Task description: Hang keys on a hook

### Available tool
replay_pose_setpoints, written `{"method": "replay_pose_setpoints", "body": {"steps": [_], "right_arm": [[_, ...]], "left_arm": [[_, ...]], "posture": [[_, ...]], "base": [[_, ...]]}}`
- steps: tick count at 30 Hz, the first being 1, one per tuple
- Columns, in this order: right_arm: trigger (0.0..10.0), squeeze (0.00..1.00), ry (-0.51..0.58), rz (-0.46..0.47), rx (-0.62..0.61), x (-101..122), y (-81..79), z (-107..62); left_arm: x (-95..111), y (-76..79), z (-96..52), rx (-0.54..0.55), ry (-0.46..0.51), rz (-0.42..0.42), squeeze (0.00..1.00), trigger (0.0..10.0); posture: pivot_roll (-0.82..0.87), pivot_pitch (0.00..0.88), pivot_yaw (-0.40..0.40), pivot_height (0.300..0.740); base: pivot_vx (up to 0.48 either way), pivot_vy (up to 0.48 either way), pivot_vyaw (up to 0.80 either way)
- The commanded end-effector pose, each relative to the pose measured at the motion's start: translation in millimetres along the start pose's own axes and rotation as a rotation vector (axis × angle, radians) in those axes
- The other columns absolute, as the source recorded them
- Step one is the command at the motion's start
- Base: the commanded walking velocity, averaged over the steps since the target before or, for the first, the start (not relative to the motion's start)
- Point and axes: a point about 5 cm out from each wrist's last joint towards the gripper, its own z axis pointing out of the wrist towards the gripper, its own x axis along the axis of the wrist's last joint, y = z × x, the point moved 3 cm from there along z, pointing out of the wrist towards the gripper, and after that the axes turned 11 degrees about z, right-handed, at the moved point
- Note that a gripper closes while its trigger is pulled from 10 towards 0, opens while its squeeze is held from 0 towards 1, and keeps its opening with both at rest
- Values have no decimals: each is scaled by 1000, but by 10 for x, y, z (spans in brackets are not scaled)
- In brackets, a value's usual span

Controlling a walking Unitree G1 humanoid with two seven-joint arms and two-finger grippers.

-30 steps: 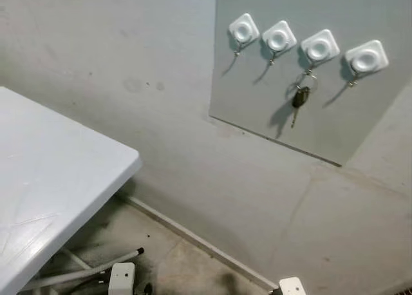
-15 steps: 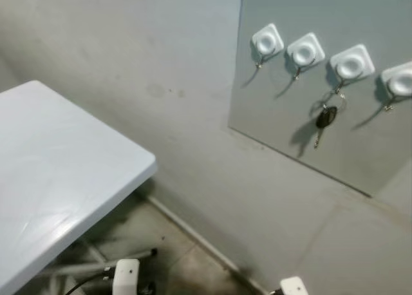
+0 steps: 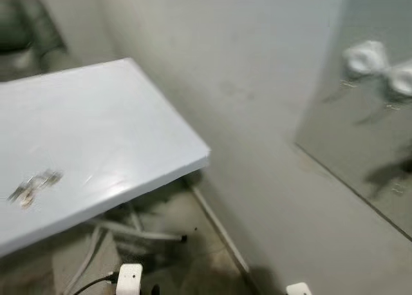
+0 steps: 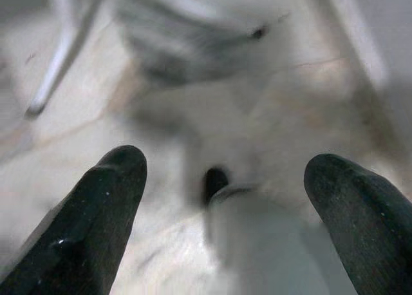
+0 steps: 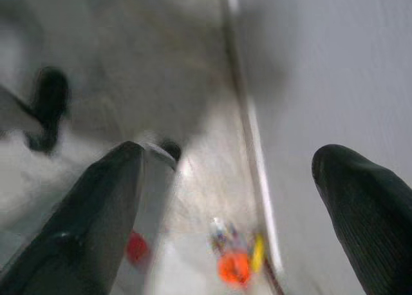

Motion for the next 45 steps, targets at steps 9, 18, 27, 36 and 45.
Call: {"method": "replay_pose_setpoints", "body": {"steps": [9, 18, 27, 36, 45], "right_arm": [[10000, 0, -24, -1, 7, -90, 16, -20], [10000, 0, -15, 36, 5, -60, -4, -10], [10000, 0, -14, 59, 4, -54, 5, -9], [10000, 0, -14, 69, 3, -57, 6, -10], [10000, 0, -16, 68, 2, -58, 3, -9]], "left_arm": [[72, 13, 21, 13, 15, -1, 0, 10000], [98, 13, 25, 17, 27, -28, 0, 10000], [120, 18, 32, 19, 31, -48, 0, 10000], [138, 16, 34, 20, 41, -65, 0, 10000], [105, 3, 27, 23, 31, -83, 0, 10000]], "posture": [[-47, 0, -23, 740], [-45, 0, -26, 740], [-50, 0, -20, 740], [-51, 0, -18, 740], [-47, 0, -21, 740]], "base": [[0, 0, 800], [0, 0, 711], [0, 0, 0], [0, 0, 0], [0, 32, 0]]}}
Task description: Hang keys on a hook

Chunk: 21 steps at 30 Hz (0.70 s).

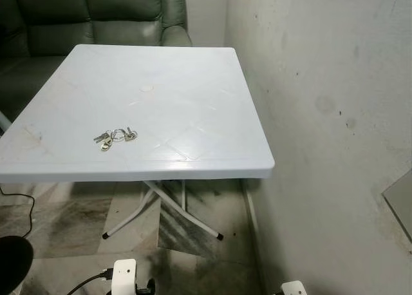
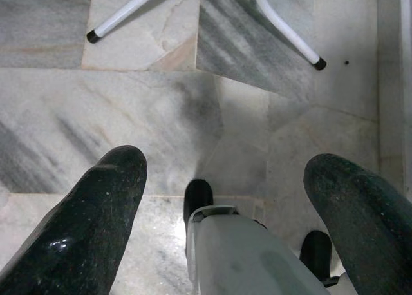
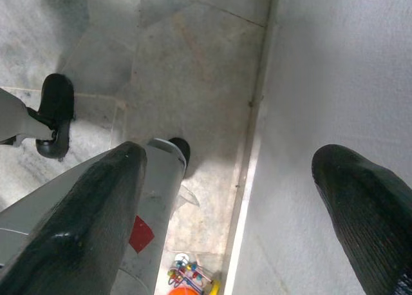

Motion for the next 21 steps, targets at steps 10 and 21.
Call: {"method": "replay_pose_setpoints", "body": {"steps": [10, 21], "right_arm": [[10000, 0, -1, 3, 3, 9, -15, 5], [10000, 0, -5, -4, 5, -7, -25, 4]], "left_arm": [[-65, -20, -17, -4, -21, -10, 0, 10000], [-83, -31, -21, -5, -28, -4, 0, 10000]], "posture": [[-45, 0, -23, 740], [-44, 0, -24, 740]], "base": [[0, 462, 0], [0, 480, 0]]}}
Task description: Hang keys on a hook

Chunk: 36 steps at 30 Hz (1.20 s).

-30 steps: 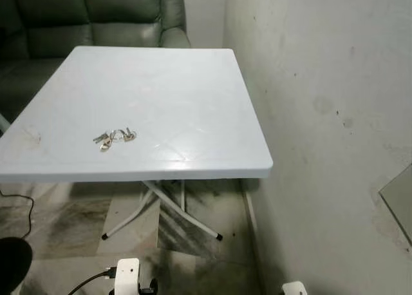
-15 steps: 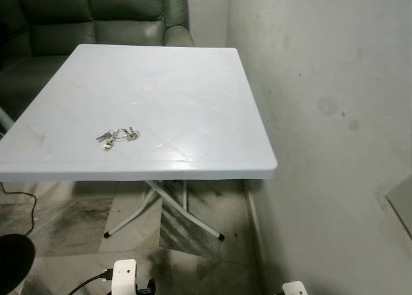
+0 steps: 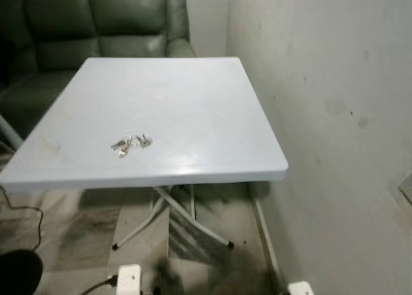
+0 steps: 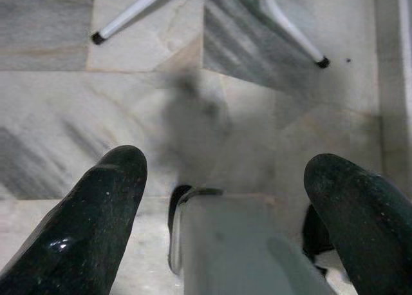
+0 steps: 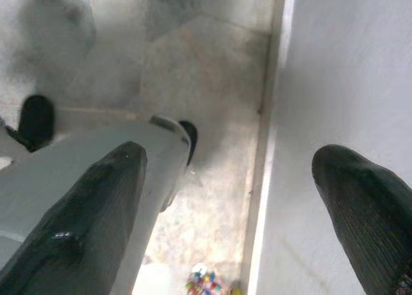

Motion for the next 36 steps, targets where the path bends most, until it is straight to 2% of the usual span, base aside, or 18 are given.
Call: {"method": "replay_pose_setpoints", "body": {"steps": [1, 29, 36], "right_arm": [[10000, 0, -2, -2, 31, 8, -128, 23], [10000, 0, -1, 12, 37, -6, -144, 22], [10000, 0, 5, 11, 40, 14, -143, 23]], "left_arm": [[23, -135, 1, 31, 3, 11, 0, 10000], [-14, -157, -10, 34, -9, 20, 0, 10000], [-13, -163, -11, 39, -8, 29, 0, 10000]], "posture": [[-45, 0, -23, 740], [-44, 0, -19, 740], [-42, 0, -21, 740]], "base": [[0, 480, 0], [0, 479, 0], [0, 55, 0]]}}
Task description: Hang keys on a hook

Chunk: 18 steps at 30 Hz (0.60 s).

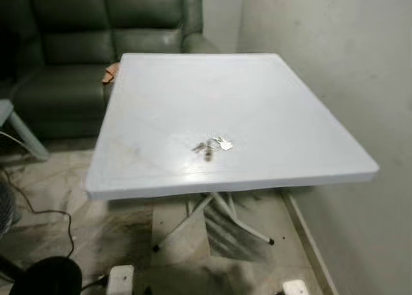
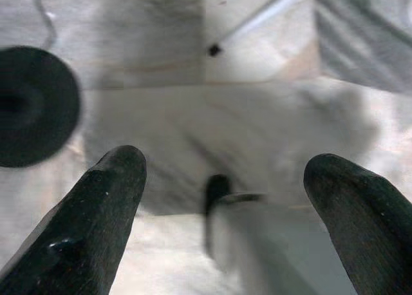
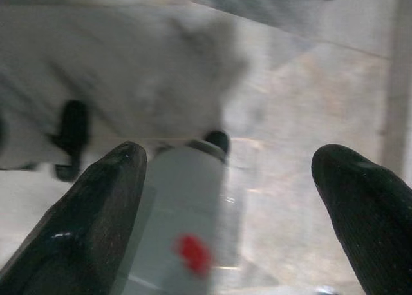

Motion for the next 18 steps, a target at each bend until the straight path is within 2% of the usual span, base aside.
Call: {"method": "replay_pose_setpoints", "body": {"steps": [1, 6, 11, 14, 17, 18], "right_arm": [[10000, 0, -22, 0, -33, -56, 145, -37], [10000, 0, -10, -13, -28, -30, 145, -36], [10000, 0, 14, -5, -26, 19, 149, -33], [10000, 0, 58, 4, -11, 125, 140, -25], [10000, 0, 58, 3, -11, 125, 140, -25], [10000, 0, 107, -12, 18, 238, 111, -20]], "left_arm": [[45, 129, 13, -24, 14, -7, 0, 10000], [62, 119, 9, -21, 35, -14, 0, 10000], [77, 123, 3, -41, 57, 15, 0, 10000], [163, 163, -6, -73, 125, 101, 0, 10000], [163, 163, -7, -73, 125, 101, 0, 10000], [267, 193, -15, -95, 195, 137, 0, 10000]], "posture": [[-43, 0, -20, 740], [-43, 0, -18, 740], [-42, 0, -20, 740], [-42, 0, -21, 740], [-42, 0, -21, 740], [-32, 0, -21, 740]], "base": [[0, 0, 0], [0, 0, 0], [0, 0, 0], [0, 0, 0], [0, 0, 0], [0, 0, 0]]}}
